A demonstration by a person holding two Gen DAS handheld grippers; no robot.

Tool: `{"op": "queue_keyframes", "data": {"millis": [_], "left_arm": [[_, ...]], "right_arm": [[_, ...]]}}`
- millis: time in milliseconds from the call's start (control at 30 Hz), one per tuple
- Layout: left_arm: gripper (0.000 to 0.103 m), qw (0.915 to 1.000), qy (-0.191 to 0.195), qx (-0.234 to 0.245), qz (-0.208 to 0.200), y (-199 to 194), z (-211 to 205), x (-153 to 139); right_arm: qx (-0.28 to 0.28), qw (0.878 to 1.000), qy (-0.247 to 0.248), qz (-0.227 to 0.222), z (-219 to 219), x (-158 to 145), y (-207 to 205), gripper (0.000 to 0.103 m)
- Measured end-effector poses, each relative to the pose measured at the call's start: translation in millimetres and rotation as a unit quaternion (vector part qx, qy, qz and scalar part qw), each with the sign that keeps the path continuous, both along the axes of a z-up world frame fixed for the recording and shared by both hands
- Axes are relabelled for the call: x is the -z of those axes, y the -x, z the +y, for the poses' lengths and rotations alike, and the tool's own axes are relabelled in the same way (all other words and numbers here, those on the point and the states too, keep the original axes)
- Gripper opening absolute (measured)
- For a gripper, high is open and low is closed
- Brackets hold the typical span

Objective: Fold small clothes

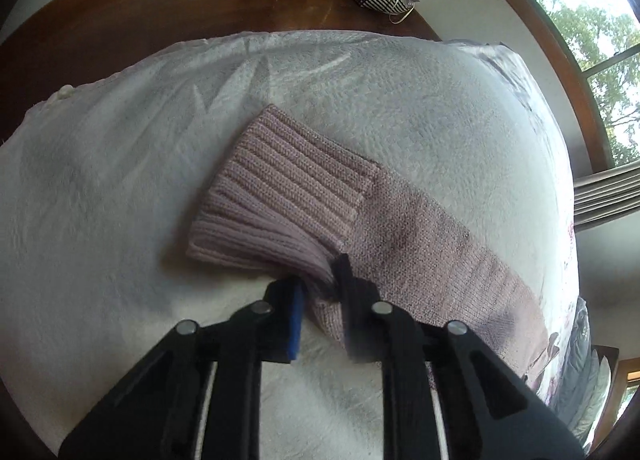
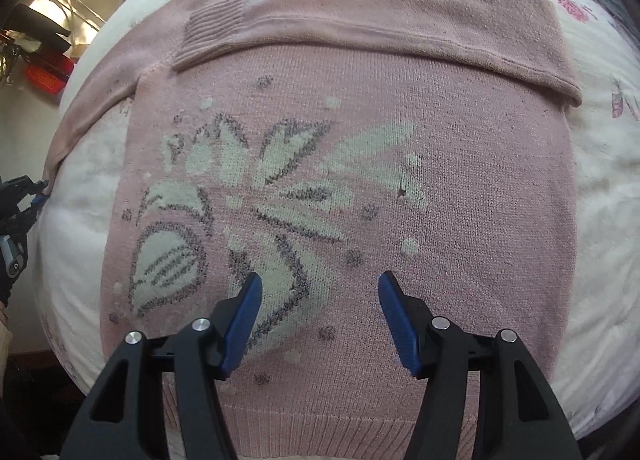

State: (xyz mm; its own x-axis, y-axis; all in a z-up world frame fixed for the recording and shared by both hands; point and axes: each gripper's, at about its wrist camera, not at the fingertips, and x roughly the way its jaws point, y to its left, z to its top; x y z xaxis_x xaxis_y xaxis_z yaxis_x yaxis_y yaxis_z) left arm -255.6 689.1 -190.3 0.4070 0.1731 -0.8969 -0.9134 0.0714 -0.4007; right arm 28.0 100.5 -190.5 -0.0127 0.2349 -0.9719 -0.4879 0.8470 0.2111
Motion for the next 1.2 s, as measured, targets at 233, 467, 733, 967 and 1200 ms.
{"op": "queue_keyframes", "data": {"millis": [233, 467, 733, 967, 1200], "left_arm": [[0.006, 0.997, -0.064, 0.043, -0.004, -42, -20, -42], [0.006, 0.9727, -0.13, 0.191, -0.024, -152, -92, -91], [0.006, 0.9412, -0.11, 0.312, -0.066, -255, -204, -92], [0.006, 0.9086, -0.085, 0.401, -0.08, -323, -306, -67], [0.006, 0.9016, -0.025, 0.431, -0.021, -336, -329, 0]], "right_arm": [[0.014, 1.0, -0.004, 0.007, -17, 4, -8, 0.061], [0.039, 0.999, -0.012, 0.016, -40, 13, -25, 0.061], [0.065, 0.997, -0.021, 0.02, -68, 23, -50, 0.061], [0.08, 0.996, -0.021, 0.019, -92, 29, -73, 0.061], [0.086, 0.996, -0.019, 0.021, -108, 33, -91, 0.061]]}}
